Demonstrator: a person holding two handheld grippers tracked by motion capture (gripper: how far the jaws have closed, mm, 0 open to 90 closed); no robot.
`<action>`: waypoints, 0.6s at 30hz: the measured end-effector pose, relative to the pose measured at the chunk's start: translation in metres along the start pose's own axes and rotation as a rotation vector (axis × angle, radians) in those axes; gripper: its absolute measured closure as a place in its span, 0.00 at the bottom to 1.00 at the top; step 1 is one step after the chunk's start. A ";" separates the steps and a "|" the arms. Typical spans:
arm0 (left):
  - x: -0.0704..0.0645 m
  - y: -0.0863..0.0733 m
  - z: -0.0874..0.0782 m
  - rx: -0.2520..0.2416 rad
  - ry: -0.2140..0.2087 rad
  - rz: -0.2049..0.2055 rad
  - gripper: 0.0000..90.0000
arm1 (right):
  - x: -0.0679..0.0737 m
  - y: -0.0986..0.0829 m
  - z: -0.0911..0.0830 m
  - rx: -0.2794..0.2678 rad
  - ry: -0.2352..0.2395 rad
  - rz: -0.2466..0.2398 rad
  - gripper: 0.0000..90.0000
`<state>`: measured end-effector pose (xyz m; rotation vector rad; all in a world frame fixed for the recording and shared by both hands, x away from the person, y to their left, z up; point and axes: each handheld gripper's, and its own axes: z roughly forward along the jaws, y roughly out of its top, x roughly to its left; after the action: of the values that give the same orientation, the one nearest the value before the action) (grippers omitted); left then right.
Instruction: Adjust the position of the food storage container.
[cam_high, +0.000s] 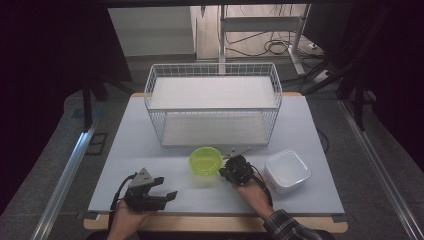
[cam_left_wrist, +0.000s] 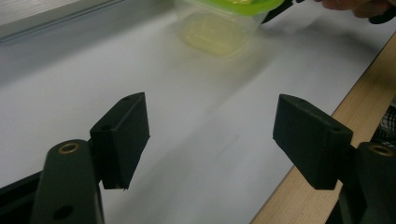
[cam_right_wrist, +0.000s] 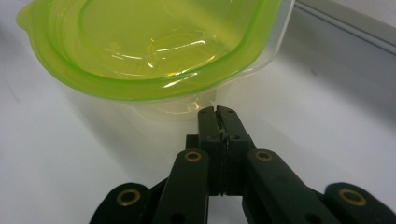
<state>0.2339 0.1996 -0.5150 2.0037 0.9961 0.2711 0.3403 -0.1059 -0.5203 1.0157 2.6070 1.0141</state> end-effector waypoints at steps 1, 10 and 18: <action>0.000 0.000 0.000 0.000 0.001 -0.001 0.30 | 0.004 0.007 0.008 -0.005 0.018 0.000 0.99; 0.001 -0.001 -0.001 0.006 0.004 -0.005 0.30 | 0.021 0.028 0.037 -0.023 0.079 -0.008 0.99; 0.003 -0.002 -0.003 0.003 0.007 -0.008 0.31 | 0.022 0.026 0.019 -0.029 0.064 -0.040 0.98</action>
<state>0.2337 0.2040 -0.5154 2.0024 1.0093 0.2723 0.3450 -0.0671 -0.5156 0.9357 2.6437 1.0894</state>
